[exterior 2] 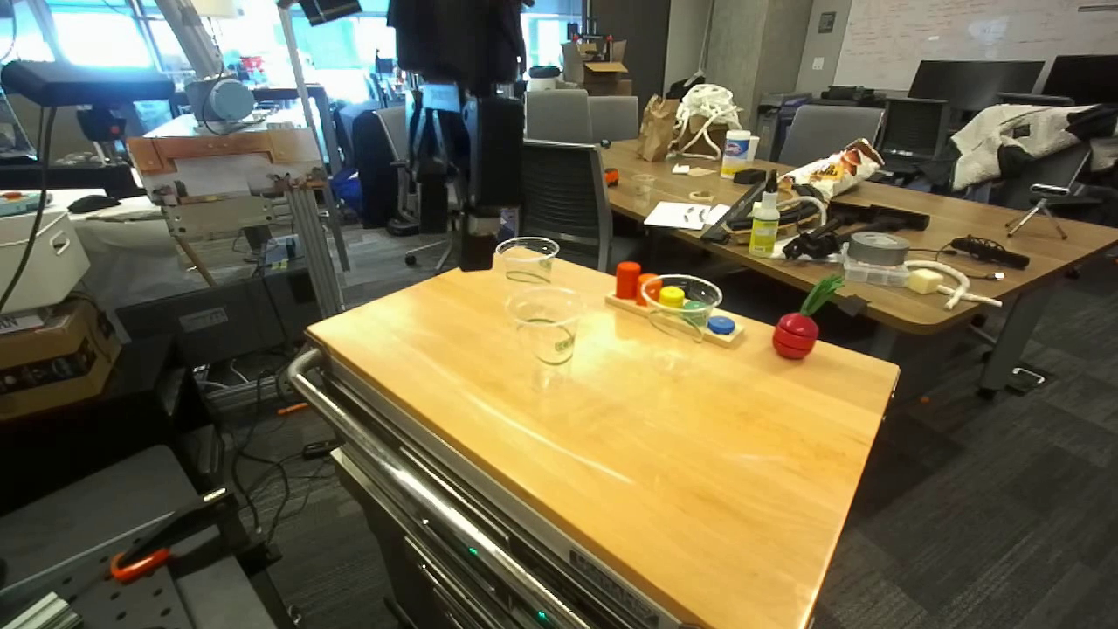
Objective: Put the cups one inside the other
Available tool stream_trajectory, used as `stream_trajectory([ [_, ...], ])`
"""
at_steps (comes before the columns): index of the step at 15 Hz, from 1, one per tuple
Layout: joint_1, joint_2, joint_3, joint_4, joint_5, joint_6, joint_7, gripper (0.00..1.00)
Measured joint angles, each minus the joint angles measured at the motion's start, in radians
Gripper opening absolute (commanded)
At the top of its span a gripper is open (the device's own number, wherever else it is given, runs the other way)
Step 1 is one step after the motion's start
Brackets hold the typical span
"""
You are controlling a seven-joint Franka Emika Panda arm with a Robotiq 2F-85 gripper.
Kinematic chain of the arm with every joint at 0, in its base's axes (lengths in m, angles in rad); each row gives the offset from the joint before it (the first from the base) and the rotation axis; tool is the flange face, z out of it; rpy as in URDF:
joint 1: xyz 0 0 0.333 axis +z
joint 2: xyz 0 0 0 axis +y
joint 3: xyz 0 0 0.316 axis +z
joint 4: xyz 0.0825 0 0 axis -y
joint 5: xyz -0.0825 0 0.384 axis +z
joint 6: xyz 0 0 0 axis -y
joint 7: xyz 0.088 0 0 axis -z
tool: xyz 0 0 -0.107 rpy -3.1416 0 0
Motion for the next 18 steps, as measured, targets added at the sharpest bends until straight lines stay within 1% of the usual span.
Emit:
stream_trajectory([
  [6, 0.019, 0.191, 0.016, 0.085, 0.045, 0.139, 0.090, 1.00],
  [10, 0.040, 0.320, 0.021, 0.157, 0.062, 0.179, 0.105, 1.00],
  [14, 0.059, 0.427, 0.026, 0.235, 0.066, 0.188, 0.107, 1.00],
  [15, 0.063, 0.450, 0.026, 0.251, 0.067, 0.188, 0.107, 0.89],
  [16, 0.065, 0.471, 0.026, 0.265, 0.068, 0.188, 0.107, 0.73],
  [17, 0.067, 0.489, 0.026, 0.275, 0.069, 0.188, 0.106, 0.66],
  [18, 0.067, 0.506, 0.026, 0.282, 0.071, 0.188, 0.106, 0.56],
])
